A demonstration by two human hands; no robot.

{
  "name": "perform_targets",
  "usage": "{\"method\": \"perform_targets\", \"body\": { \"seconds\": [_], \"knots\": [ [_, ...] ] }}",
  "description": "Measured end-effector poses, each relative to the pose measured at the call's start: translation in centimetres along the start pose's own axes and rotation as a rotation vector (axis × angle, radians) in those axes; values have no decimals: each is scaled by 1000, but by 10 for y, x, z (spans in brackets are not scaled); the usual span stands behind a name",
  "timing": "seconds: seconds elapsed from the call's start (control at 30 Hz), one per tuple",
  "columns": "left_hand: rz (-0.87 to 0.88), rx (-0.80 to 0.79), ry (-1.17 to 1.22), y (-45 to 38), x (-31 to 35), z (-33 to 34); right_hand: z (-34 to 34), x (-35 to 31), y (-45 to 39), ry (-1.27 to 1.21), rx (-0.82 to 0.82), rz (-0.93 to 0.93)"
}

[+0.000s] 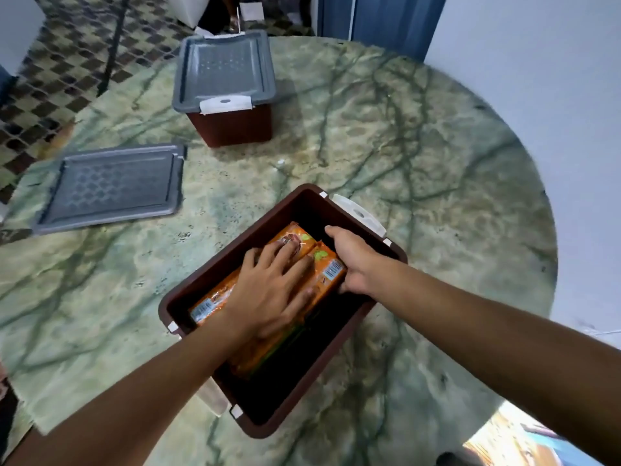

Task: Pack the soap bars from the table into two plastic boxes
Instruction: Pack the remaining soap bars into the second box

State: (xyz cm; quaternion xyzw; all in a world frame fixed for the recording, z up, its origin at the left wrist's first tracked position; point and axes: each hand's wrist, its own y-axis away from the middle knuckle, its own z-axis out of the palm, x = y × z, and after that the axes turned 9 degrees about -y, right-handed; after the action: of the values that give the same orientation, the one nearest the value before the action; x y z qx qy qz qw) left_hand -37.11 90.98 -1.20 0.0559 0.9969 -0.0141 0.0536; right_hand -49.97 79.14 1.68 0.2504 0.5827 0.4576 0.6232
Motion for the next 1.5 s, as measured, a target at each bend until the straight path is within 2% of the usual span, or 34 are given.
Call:
{"method": "perform_targets", "body": {
  "seconds": [0.13,0.23,0.43,0.53,0.67,0.8,0.87,1.0,1.07,1.13,1.2,1.23,1.3,1.33,1.4,1.43,1.5],
  "knots": [
    [107,30,-66,-17,-12,-3,11,25,-2,-293,153,30],
    [107,72,35,-15,-16,1,21,33,-3,-420,245,37],
    [56,131,137,-13,-15,1,28,47,10,-582,242,12],
    [55,133,153,-13,-16,2,40,65,17,-559,193,52],
    [42,149,185,-13,-17,4,62,83,18,-500,228,90],
    [37,163,207,-14,-16,5,67,79,28,-606,233,73],
    [38,177,209,-14,-15,5,65,85,28,-517,203,47],
    [42,200,210,-12,-15,5,53,71,47,-392,130,132],
    [49,182,218,-12,-17,0,42,59,59,-262,47,51],
    [-5,129,254,-8,-16,-13,28,55,80,-37,-104,-149],
    [-119,61,316,4,-10,-28,8,55,94,225,-236,-468],
    [-173,-3,294,12,-5,-33,-1,52,93,404,-252,-675],
    [-251,-195,136,29,6,-41,-13,34,78,980,-265,-1042],
    [-286,-295,57,36,11,-44,-15,22,64,1347,-315,-1102],
    [-375,-442,-58,42,18,-46,-8,2,35,1986,-376,-1039],
    [-430,-469,-99,44,22,-45,-1,-2,25,2163,-400,-1051],
    [-502,-463,-159,44,28,-37,13,5,10,2287,-415,-1112]
  ]
}}
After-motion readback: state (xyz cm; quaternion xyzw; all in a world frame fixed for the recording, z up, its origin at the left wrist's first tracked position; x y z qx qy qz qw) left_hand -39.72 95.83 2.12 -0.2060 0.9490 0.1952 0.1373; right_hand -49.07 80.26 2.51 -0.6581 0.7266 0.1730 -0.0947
